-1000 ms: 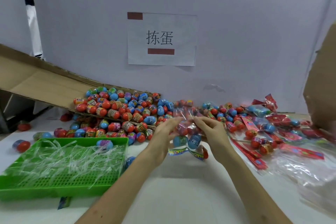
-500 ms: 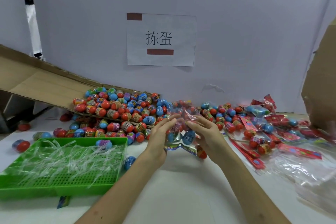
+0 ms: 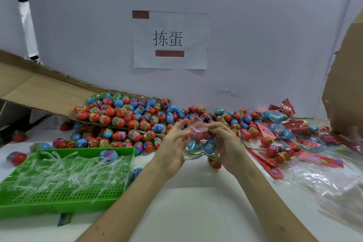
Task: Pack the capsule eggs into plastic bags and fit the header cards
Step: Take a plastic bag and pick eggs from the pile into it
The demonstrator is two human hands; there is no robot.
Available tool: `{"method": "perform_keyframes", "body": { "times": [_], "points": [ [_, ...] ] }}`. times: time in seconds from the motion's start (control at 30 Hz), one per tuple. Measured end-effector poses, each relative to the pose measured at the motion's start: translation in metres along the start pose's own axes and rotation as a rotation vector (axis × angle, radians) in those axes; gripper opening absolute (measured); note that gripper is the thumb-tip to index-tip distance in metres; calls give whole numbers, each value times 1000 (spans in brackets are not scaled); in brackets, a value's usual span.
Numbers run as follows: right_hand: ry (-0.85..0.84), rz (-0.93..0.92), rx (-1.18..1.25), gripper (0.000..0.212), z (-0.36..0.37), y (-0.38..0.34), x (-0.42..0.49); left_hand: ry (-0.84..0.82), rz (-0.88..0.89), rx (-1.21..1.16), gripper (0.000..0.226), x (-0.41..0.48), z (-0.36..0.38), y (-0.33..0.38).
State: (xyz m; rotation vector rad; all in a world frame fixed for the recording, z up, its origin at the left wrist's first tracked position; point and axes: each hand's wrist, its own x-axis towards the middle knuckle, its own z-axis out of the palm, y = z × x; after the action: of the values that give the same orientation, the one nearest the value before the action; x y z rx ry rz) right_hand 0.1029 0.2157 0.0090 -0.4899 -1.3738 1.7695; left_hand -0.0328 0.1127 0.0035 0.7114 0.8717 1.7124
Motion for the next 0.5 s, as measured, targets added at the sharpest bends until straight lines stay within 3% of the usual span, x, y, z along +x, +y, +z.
{"method": "perform_keyframes", "body": {
  "times": [0.03,0.1,0.2,0.33,0.43,0.5],
  "points": [
    [1,-1,-11,40,0,0,0,9,-3,39,51,0,1,-1],
    [-2,-16,-43,40,1,0,0,39,13,77,30,-1,5,-3],
    [-56,-56,-86,39,6,1,-3,82,1,-70,21,1,4,-4],
    [-125,-73,-100,40,11,0,-7,19,-28,-213,8,1,1,-3],
    [-149,-76,-97,34,13,-4,-11,7,-46,-254,4,2,0,-2],
    [-148,-63,-79,32,14,-5,-11,10,-67,-251,23,2,-1,-2]
  ]
}}
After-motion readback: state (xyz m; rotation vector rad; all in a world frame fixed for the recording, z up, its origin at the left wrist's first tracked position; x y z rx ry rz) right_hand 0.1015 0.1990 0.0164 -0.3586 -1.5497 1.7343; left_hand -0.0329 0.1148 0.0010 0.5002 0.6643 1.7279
